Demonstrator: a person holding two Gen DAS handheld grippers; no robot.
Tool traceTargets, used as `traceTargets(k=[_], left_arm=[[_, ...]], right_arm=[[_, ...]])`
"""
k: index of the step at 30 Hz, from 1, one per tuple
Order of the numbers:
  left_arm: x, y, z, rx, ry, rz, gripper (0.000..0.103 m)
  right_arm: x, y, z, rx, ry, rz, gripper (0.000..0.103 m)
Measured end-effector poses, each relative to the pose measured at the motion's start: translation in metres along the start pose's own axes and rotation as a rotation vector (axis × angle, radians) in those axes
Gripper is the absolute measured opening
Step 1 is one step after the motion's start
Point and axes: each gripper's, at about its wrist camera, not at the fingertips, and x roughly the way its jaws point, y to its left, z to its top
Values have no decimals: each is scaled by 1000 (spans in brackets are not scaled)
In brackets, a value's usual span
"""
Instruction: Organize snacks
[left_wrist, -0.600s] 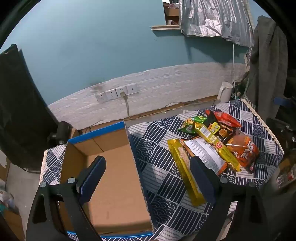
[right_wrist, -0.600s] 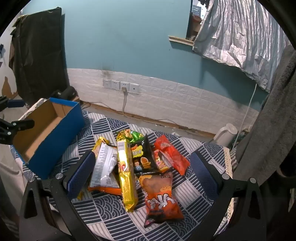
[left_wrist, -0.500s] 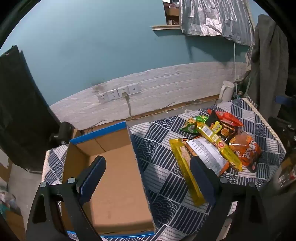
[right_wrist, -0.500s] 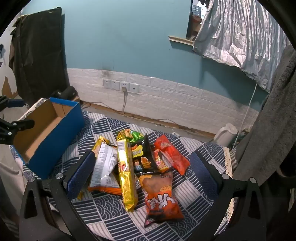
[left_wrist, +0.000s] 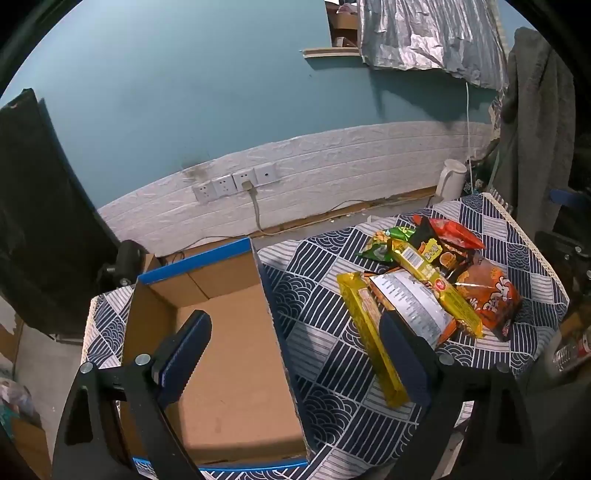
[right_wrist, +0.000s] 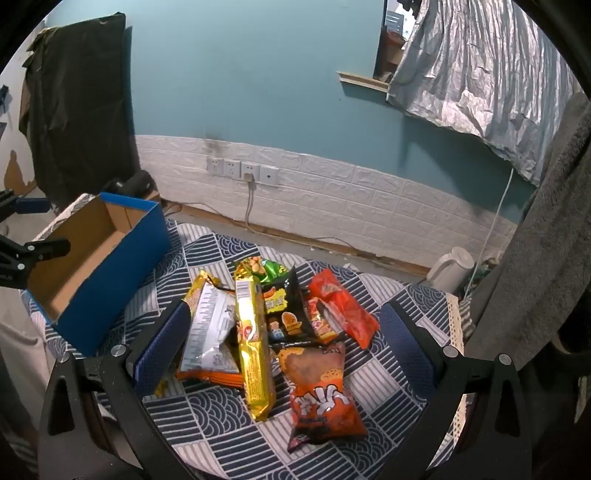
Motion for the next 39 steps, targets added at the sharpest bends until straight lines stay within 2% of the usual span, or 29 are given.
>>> traceTargets(k=[39], left_arm=[[1,-2,-4,-2,15,-25,93]], right_arm=[[-2,-1,-2,-3,-1,-4,100]])
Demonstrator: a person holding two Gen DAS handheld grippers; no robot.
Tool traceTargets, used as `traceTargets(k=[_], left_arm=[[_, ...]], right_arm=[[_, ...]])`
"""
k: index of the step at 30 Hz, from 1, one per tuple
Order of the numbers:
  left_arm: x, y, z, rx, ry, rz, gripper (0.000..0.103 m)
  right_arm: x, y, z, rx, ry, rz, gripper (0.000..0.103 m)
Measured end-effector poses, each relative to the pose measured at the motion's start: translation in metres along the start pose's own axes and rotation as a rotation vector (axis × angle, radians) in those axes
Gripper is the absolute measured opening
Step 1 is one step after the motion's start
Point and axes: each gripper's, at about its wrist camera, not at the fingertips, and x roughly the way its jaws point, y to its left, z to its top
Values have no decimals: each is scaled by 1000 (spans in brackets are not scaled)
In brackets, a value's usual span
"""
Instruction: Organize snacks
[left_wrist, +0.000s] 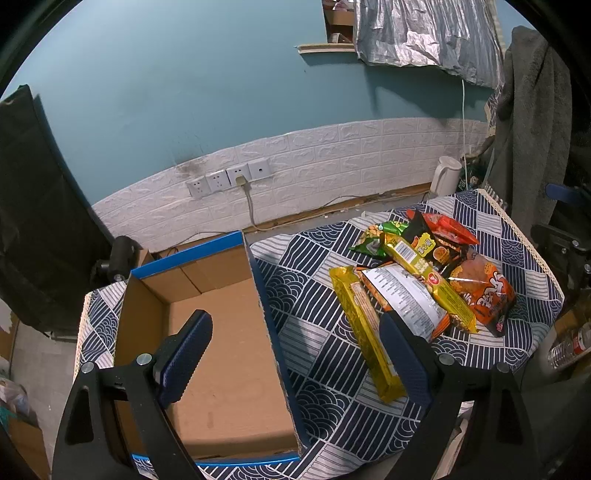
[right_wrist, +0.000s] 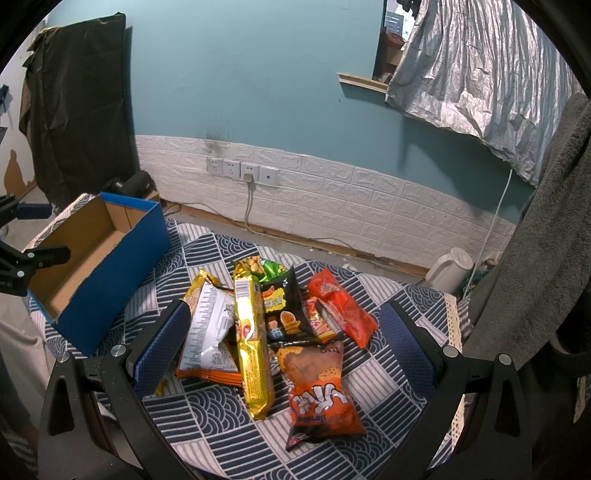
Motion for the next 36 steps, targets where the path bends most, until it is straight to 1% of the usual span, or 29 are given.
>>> traceTargets(k=[28,30,36], left_arm=[[5,-5,0,4,16,-7,93],[6,-6,0,6,17,-8,93],[6,-6,0,5,18,-8,93]], right_arm=[[1,-4,1,0,2,-2,100],[-5,-5,1,2,3,-3,100],[-2,-4,-4,3,6,-2,100]])
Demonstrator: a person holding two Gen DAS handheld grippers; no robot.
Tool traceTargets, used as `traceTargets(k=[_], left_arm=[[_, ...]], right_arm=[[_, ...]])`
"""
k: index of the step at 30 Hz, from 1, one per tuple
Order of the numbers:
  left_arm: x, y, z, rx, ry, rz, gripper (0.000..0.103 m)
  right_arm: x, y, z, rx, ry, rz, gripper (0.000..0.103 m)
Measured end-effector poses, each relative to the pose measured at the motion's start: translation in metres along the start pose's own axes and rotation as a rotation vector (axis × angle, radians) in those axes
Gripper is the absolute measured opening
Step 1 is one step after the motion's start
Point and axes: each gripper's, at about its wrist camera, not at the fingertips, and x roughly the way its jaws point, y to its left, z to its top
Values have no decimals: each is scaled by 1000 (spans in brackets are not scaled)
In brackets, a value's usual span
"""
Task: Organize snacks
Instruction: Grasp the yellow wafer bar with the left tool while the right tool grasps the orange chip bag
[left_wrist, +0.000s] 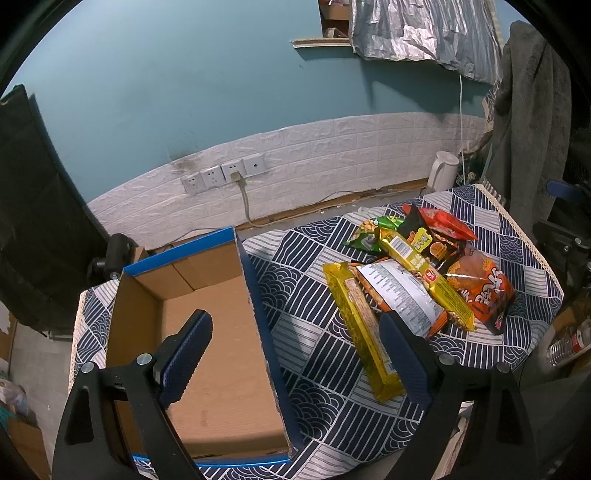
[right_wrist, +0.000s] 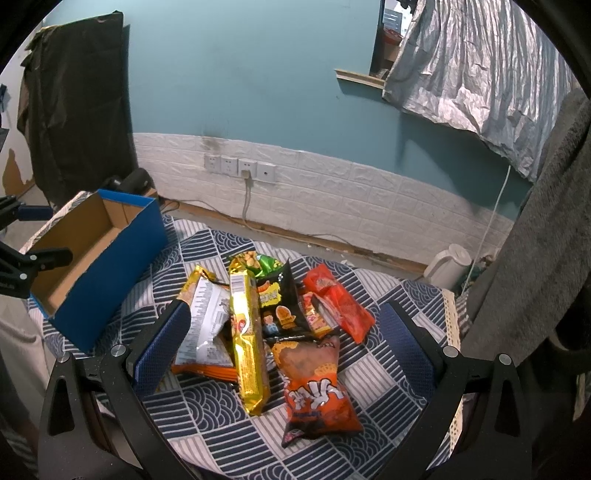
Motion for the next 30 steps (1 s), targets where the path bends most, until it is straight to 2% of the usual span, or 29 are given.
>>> traceTargets(k=[7,11,15,30], left_arm=[[21,-3,-1,-19,56,-27,93],[37,-7,-3,-36,103,-69,93],[50,-16,-5,-10,117,-64,93],[113,-36,-13,-38,260,-97,93]], right_arm=[[12,-7,-5,-7,36,-3,100],[21,-11,-10,-8,64,-10,100],[32,-20,-15,8,99,-13,100],[116,-56,-65,104,365,27,100]])
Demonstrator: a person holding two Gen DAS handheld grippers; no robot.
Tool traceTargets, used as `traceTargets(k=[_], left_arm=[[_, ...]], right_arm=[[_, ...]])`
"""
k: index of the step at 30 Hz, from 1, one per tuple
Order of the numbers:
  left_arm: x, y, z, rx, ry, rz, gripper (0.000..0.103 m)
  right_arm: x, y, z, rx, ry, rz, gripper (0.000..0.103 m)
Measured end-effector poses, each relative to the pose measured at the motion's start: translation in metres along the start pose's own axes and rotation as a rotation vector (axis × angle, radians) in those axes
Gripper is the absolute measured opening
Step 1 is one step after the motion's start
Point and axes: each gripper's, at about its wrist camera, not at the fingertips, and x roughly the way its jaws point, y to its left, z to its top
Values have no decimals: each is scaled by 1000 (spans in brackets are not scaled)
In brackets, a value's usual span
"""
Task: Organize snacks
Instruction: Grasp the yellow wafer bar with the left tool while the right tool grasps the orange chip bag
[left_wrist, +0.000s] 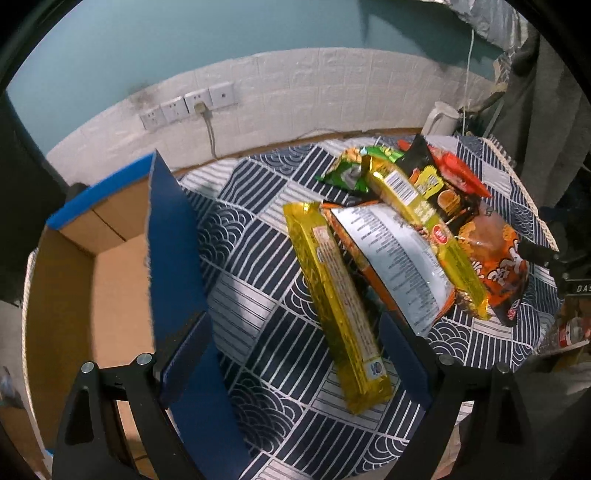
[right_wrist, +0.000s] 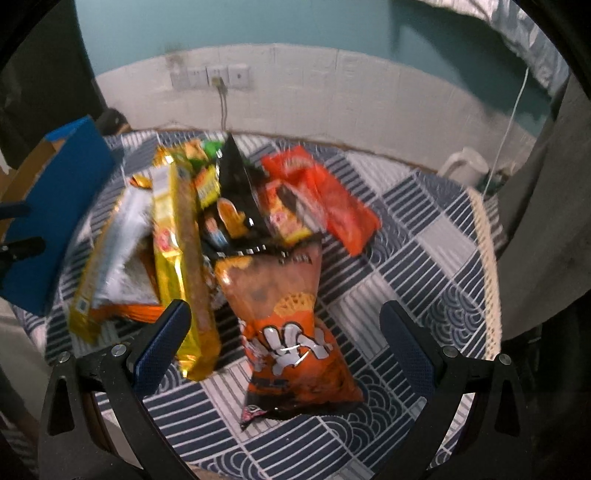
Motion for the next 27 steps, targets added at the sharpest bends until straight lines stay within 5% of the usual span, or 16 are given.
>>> traceTargets(k=[8,15,24,27], left_arm=[[30,-1,-1,-32,78,-8,93],[36,-7,3,-30,70,28,93],[34,-12,6,-35,70,-14,94],[42,-15,5,-36,91,-12,93]], right_arm=[[29,-4,-6,-18,66,23,100],[53,-6,-15,-37,128,13,99],[61,-10,-23,-10,162,64,56],[52,-12,-21,23,155,84,49]])
